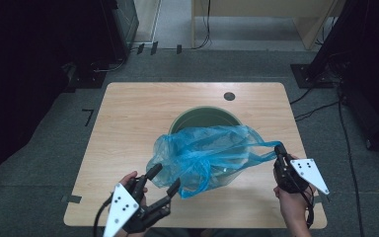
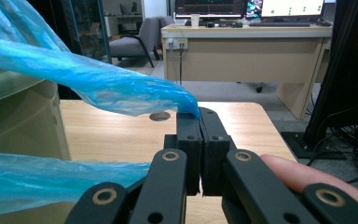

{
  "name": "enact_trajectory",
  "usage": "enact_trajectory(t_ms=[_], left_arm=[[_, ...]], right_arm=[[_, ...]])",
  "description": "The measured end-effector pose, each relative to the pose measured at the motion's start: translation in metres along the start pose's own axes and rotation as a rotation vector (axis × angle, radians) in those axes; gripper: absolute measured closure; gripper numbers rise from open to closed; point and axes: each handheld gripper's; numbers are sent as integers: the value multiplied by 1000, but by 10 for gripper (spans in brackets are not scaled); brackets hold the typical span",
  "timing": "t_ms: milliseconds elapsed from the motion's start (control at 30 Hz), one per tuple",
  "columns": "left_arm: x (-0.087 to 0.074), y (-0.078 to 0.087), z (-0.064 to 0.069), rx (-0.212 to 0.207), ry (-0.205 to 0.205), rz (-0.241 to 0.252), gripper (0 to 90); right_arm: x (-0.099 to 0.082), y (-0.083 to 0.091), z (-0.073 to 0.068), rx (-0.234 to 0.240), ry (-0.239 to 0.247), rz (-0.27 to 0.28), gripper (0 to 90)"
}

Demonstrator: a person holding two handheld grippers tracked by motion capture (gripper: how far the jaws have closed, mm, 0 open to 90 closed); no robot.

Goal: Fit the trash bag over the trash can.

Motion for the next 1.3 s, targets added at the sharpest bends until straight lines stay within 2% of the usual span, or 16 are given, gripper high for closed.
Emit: enact_trajectory(t_ms=[67,233,333,433,500,533,600,700,733,867,967,1133,1167,1233,1267,1300], left_arm=[[-7,-6,8,42,-22,-10,330],[-29,-16,13,105,38,-82,260],[-46,-21,13,123,25,-145,244],[-60,-24,1,174,1,-174,260],[-67,-26,-12,163,35,-196,279],[-70,-26,-18,169,47,-204,315],[-75,-27,-29,149,90,-206,397],[-80,-28,-41,134,95,-205,479],[-81,-28,-43,132,71,-209,510],[-87,-28,-48,186,-47,-221,526],[-86,-26,-52,222,-140,-218,590],[-75,-21,-66,288,-239,-210,718],[-72,-19,-70,294,-237,-206,751],[-64,-13,-80,283,-186,-188,785],[-60,-9,-85,260,-147,-176,801],[-55,-6,-89,217,-106,-161,813]], right_arm=[[-1,0,-1,2,0,-2,899],[-3,0,-2,7,9,-9,899],[-4,-1,-2,7,12,-12,899],[-4,-2,-1,3,12,-16,899],[-5,-2,0,3,10,-20,899],[-6,-3,0,0,12,-23,899],[-8,-4,1,0,14,-31,898],[-11,-6,0,9,21,-40,897],[-12,-6,-2,14,26,-40,897],[-13,-5,-8,25,61,-35,896],[-13,-4,-10,35,72,-29,896],[-13,-1,-16,58,89,-19,896],[-13,0,-18,63,94,-18,896],[-12,2,-23,67,116,-7,896],[-11,3,-24,72,126,0,896],[-10,4,-25,73,131,5,897]])
Point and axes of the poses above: each handheld gripper's, and its own axes: y roughly backward along the jaws, x roughly out of its top, z roughly to its right, and after that the axes turned 6 degrees about -x, right-handed
